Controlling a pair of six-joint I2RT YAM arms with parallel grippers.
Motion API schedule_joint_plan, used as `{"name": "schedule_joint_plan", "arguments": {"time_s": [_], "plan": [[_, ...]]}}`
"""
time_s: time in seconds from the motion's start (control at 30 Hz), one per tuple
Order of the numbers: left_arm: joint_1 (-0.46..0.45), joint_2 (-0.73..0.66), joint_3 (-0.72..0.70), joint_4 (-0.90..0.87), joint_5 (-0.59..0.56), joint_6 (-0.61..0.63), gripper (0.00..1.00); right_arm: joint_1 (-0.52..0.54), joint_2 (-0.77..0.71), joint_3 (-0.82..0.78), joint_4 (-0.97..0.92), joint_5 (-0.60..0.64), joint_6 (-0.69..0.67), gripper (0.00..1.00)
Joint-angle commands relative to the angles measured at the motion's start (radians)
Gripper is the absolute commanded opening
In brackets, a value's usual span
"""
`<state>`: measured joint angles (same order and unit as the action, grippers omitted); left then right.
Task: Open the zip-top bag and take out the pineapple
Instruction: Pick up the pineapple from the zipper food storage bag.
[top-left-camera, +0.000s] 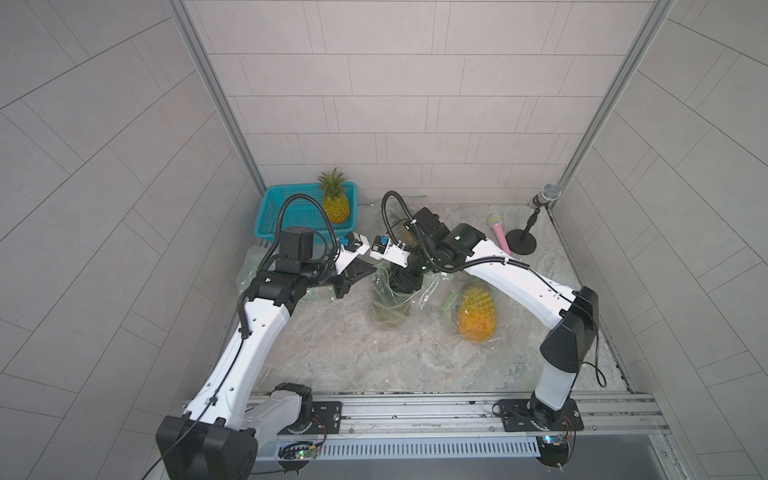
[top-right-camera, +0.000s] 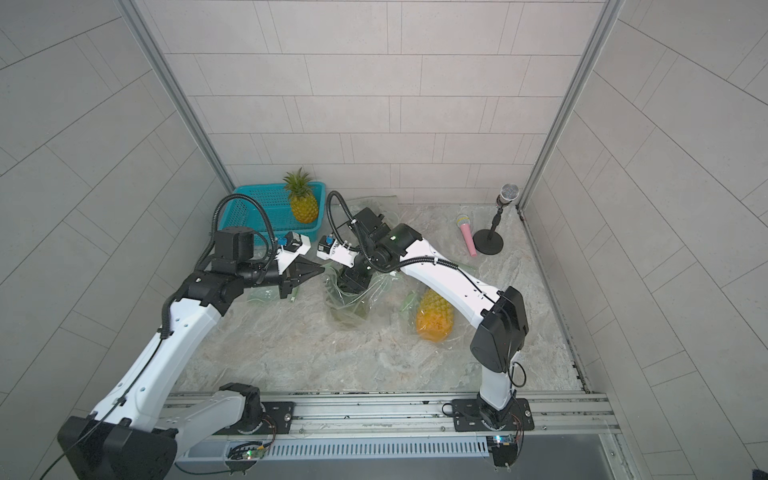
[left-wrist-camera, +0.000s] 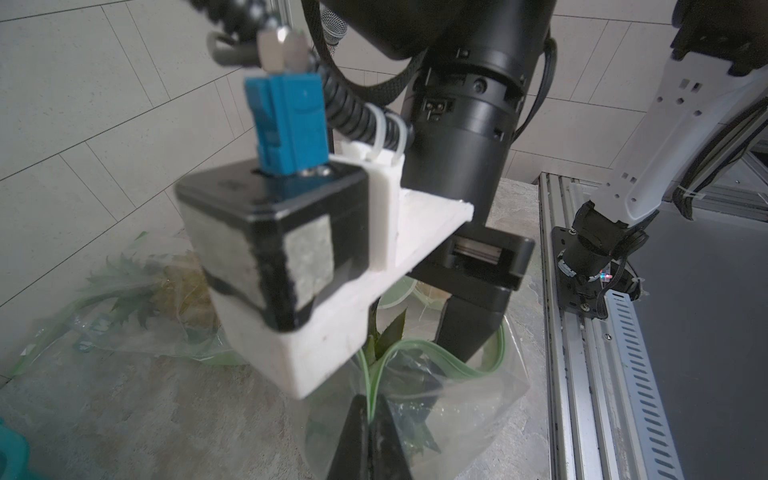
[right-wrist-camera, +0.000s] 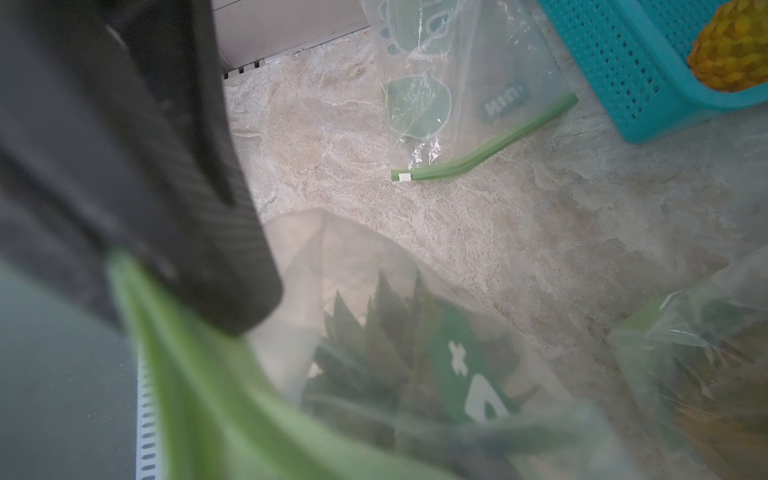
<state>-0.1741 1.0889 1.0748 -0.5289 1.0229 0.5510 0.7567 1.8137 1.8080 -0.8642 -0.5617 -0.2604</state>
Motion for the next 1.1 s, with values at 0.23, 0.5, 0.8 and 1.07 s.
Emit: {"name": "schedule_joint_plan", "arguments": {"time_s": [0.23,0.5,0.8,1.07], "plan": [[0.01,0.006,0.026,-0.013,-0.008,0.027,0.0,0.021,0.031,-0.056,0.059,0.11,0.051,0.51],[0.019,0.004,0.027,-0.012,-0.015,0.025,0.0,0.021,0.001,-0.093,0.073,0.126,0.049,0.07],[0.024,-0.029,-0.017,0.18,-0.13,-0.205,0.36,0.001,-0.112,-0.148,0.181,0.084,0.114,0.0],[0.026,-0.088,-0.028,0.33,-0.466,-0.659,0.44,-0.06,-0.293,-0.275,0.387,0.048,0.245,0.0]]}}
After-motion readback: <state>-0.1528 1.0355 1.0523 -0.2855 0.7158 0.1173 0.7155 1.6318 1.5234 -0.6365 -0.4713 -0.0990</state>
